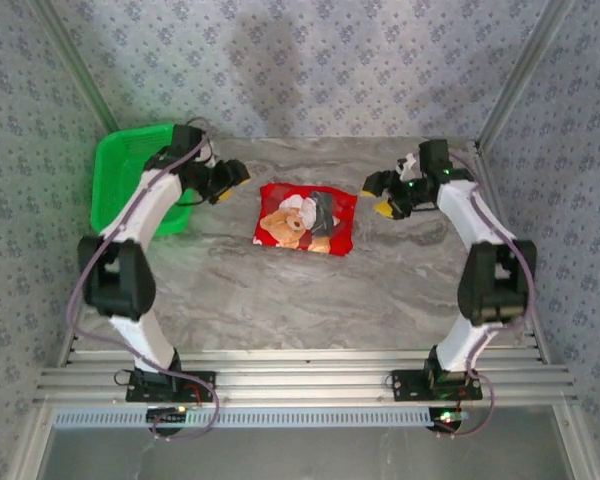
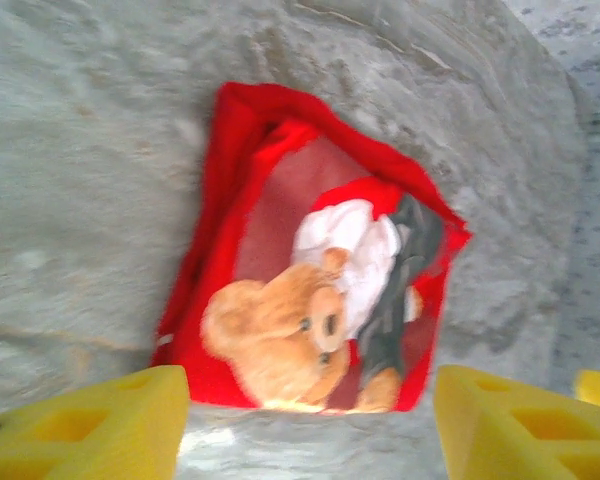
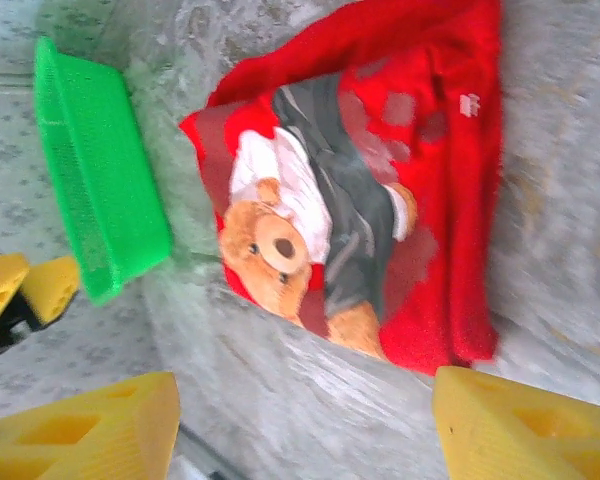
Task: Fold and stack the t-shirts
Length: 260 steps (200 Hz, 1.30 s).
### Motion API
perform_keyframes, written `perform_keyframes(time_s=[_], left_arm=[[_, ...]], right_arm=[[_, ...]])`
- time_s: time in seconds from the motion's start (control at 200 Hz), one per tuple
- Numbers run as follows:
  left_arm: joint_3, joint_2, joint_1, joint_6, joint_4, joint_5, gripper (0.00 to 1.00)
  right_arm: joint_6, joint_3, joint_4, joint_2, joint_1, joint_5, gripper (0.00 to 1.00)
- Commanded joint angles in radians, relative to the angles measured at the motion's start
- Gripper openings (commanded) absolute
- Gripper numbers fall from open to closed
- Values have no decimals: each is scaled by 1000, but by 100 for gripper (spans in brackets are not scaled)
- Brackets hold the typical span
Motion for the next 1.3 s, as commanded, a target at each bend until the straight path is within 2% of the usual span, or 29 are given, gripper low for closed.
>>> perform_keyframes(time_s=[0.0,0.125,0.2,0.24,0.29,0.34,0.465,0.605,0.685,0.765,0.839,0.954,1.039,1.124,1.199,1.294], left_arm=[[-195,-220,40,73,187,-239,72],[-400,-416,112,129,235,-431,80],[-539,-538,177,184,329,-496,88],[-611,-587,199,216,379,-556,94],[-682,-626,223,252,430,-611,99],[-739,-640,247,282,486,-631,99],[-872,-598,253,366,685,-662,100],[-999,-503,254,408,963,-670,100],[-1030,-423,255,398,1068,-660,100],[-1038,-343,251,414,1141,-647,100],[-1095,-321,228,459,1291,-668,100],[-1104,-261,227,500,1382,-589,100],[-1064,-226,205,533,1337,-570,100],[-1097,-161,199,568,1458,-505,100],[-1096,-163,198,568,1453,-504,100],[-1096,-162,198,568,1453,-505,100]], right_arm=[[-156,-156,52,-198,-7,262,72],[-175,-402,185,-507,-52,500,77],[-196,-524,302,-673,-103,613,94],[-235,-584,342,-729,-120,654,100],[-280,-654,378,-770,-144,684,100],[-321,-715,415,-778,-174,710,100],[-382,-850,555,-722,-201,831,100],[-361,-1007,865,-636,-206,912,100],[-361,-1012,932,-559,-202,866,100],[-421,-1044,1093,-507,-165,855,100],[-436,-1046,1191,-454,-156,850,100],[-444,-1013,1253,-366,-158,814,100],[-464,-1000,1314,-316,-156,786,100],[-472,-1007,1388,-247,-157,782,100],[-499,-978,1346,-236,-134,799,100],[-528,-1006,1507,-136,-105,812,100]])
